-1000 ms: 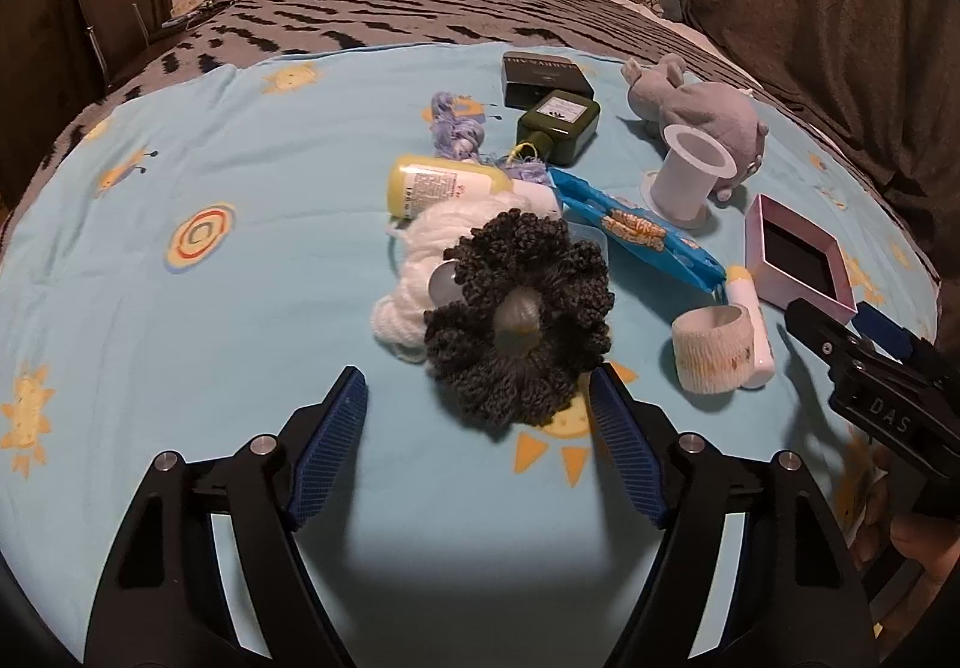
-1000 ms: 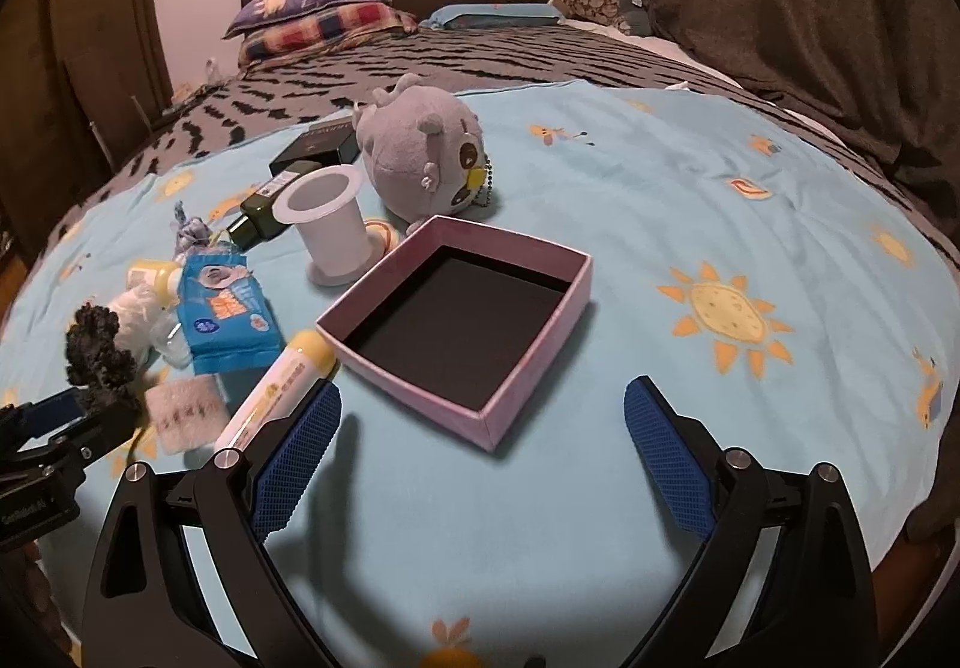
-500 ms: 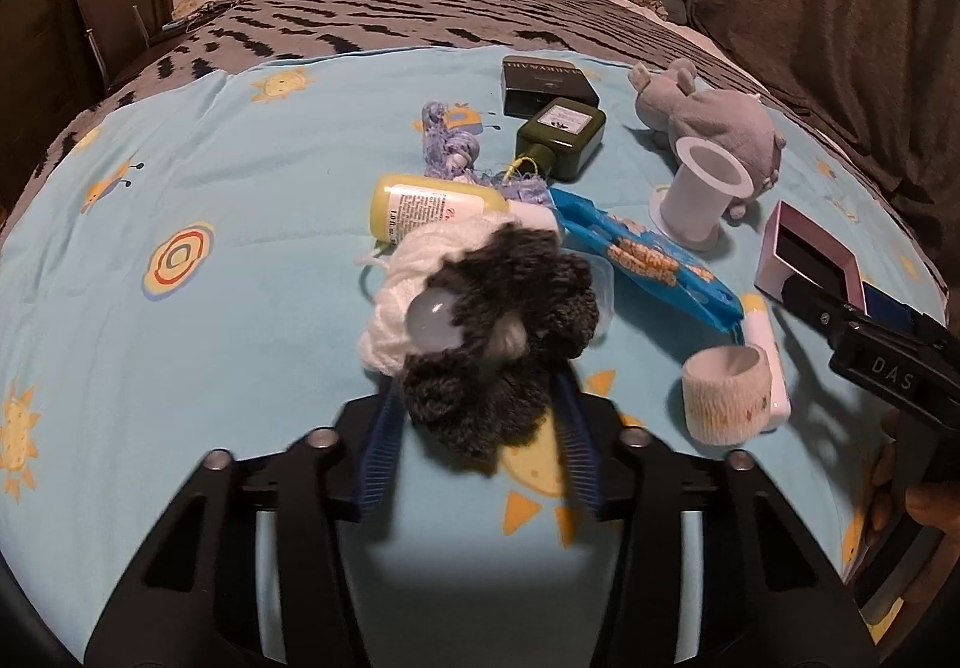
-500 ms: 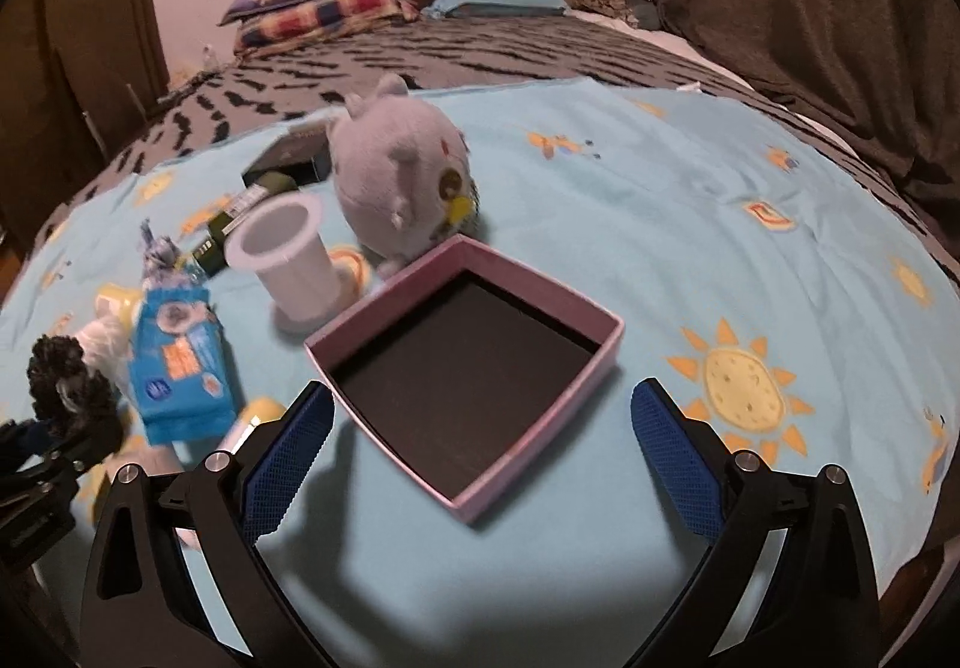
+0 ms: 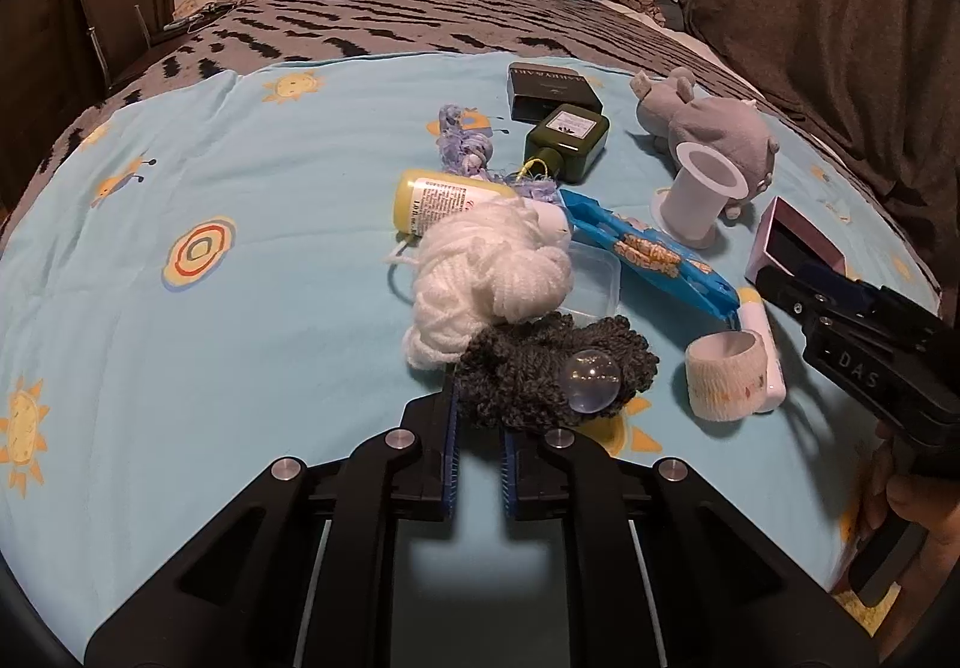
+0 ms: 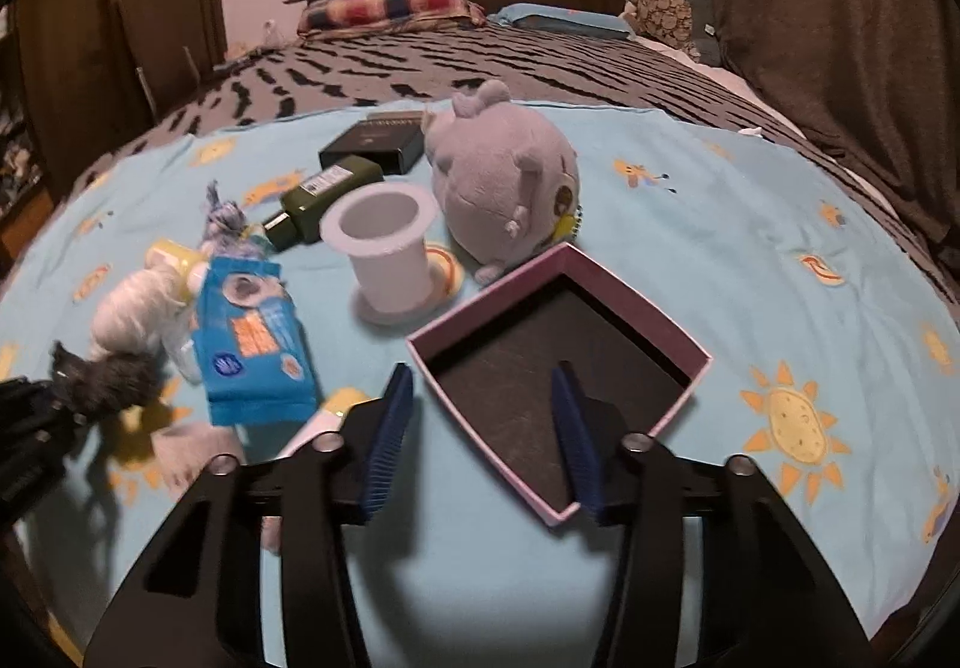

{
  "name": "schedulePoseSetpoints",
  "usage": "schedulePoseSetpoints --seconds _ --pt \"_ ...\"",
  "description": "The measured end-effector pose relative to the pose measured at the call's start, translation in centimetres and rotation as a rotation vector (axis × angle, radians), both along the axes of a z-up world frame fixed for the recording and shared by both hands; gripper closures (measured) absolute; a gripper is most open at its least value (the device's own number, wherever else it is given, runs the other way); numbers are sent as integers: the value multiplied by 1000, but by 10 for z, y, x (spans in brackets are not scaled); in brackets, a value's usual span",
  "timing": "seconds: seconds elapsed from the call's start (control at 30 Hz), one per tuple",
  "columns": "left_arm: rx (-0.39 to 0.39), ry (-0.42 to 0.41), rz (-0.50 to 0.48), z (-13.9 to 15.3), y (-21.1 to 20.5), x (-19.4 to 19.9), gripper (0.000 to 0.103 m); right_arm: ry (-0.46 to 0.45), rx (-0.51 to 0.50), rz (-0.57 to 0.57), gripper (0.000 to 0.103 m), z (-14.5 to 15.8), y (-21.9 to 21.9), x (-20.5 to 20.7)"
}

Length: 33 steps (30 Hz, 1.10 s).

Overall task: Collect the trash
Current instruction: 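Grasp the grey knitted scrunchie with the left tool while the right tool grasps the pink box, then carry the scrunchie and pink box down to the floor bin and release both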

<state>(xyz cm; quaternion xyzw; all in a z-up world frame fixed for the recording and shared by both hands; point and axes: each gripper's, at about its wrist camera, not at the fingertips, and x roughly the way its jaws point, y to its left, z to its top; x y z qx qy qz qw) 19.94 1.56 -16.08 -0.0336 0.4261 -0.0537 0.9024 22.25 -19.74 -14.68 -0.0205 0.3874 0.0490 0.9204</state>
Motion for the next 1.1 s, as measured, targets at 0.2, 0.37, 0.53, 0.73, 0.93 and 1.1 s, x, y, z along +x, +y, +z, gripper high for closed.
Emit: schedulePoseSetpoints --seconds 0.2,0.37,0.53,0.73,0.93,1.1 --pt "-10 -30 -11 16 -2 -16 93 13 10 -5 98 5 -7 -8" --pt "-29 -69 -12 36 0 -37 93 -28 44 -12 100 25 -13 -32" --pt "-60 -102 -17 53 6 -64 93 -77 75 4 100 54 -14 -70" --pt "-67 -52 -38 45 9 -89 93 -83 103 34 100 64 -7 -112" --pt "-73 4 -35 25 12 -105 91 -65 127 85 100 61 7 -148" --pt "-50 30 -39 10 9 -116 90 -38 134 98 100 50 8 -165"
